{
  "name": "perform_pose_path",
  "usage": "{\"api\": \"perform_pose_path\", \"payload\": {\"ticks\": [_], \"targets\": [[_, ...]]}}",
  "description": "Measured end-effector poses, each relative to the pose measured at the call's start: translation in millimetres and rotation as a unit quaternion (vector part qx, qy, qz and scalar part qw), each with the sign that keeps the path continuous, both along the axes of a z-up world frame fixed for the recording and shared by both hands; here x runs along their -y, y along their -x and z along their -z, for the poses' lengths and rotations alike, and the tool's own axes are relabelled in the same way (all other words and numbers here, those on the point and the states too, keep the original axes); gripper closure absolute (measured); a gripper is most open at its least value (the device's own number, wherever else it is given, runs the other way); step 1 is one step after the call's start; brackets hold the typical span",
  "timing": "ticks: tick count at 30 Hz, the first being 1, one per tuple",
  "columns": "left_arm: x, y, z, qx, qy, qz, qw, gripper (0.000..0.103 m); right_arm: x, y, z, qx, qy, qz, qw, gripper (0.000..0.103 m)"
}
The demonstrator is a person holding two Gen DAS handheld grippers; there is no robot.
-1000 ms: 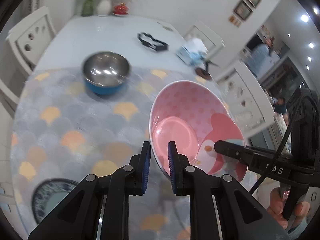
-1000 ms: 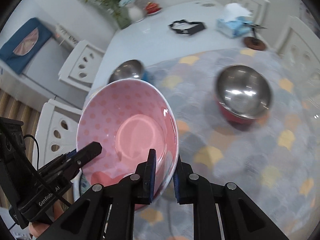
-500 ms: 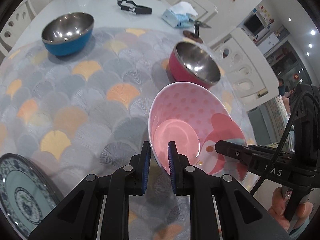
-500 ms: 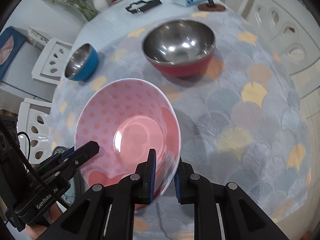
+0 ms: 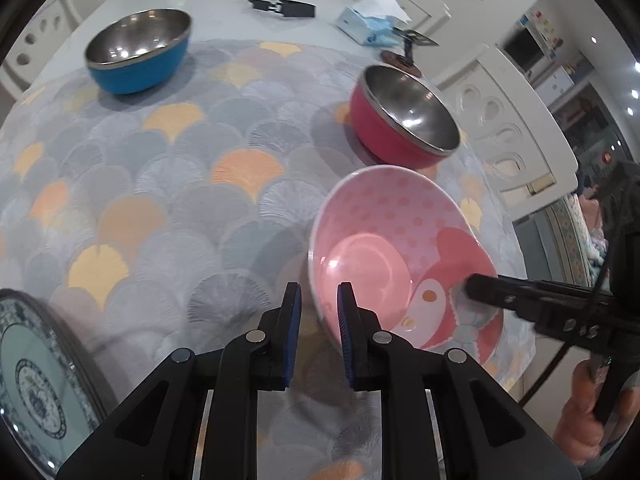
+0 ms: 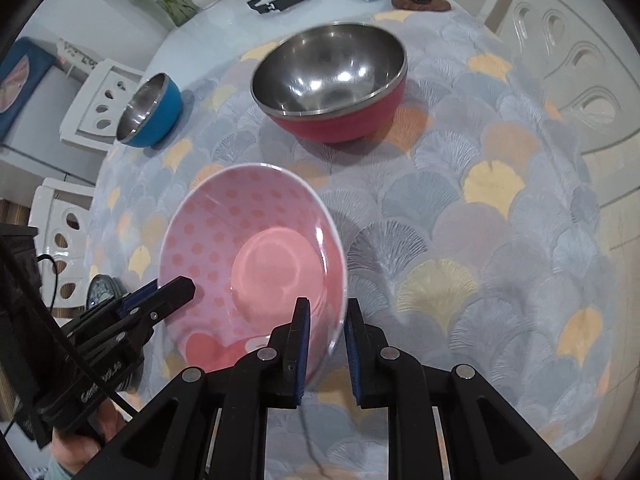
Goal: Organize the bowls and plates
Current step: 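Carry the pink bowl toward the red steel bowl with both grippers, then lower the pink bowl onto the tablecloth and open both grippers, then move both grippers to the red steel bowl rim and close them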
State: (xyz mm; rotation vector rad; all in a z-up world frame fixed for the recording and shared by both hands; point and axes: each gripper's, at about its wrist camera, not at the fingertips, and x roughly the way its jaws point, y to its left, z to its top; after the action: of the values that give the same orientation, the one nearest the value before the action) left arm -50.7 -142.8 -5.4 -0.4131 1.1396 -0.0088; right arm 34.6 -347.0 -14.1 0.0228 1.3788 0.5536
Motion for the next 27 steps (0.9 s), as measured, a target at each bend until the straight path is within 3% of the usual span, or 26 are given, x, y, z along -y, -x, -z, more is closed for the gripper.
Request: {"api": "perform_pose_path", "payload": {"ticks": [8, 10, 12, 14, 21, 24, 27], "targets": [[-25, 9, -39, 0.038, -0.004, -0.044, 0.9983, 0.083, 49, -16, -17, -0.049, -0.119, 0.04, 0.991, 0.084], [-28, 5, -51, 0.051, -0.007, -0.05, 0.9974, 0.077, 58, -28, -21, -0.05, -0.139, 0.061, 0.987, 0.076], [-29, -4, -61, 0.064, -0.007, -0.055, 0.9964, 0.074, 63, -39, -24, -0.045, -0.147, 0.077, 0.985, 0.056], [-28, -16, -70, 0.072, -0.003, -0.056, 0.9958, 0.073, 66, -50, -25, -0.042, -0.157, 0.085, 0.983, 0.051], [-13, -70, -77, 0.069, 0.002, -0.025, 0.9973, 0.069, 52, -90, -28, -0.041, -0.16, 0.078, 0.983, 0.051], [-1, -97, -72, 0.057, -0.012, 0.001, 0.9983, 0.061, 44, -110, -26, -0.035, -0.154, 0.08, 0.984, 0.047], [0, -120, -58, 0.039, 0.003, 0.004, 0.9992, 0.052, 36, -129, -18, -0.028, -0.117, 0.088, 0.989, 0.047]]}}
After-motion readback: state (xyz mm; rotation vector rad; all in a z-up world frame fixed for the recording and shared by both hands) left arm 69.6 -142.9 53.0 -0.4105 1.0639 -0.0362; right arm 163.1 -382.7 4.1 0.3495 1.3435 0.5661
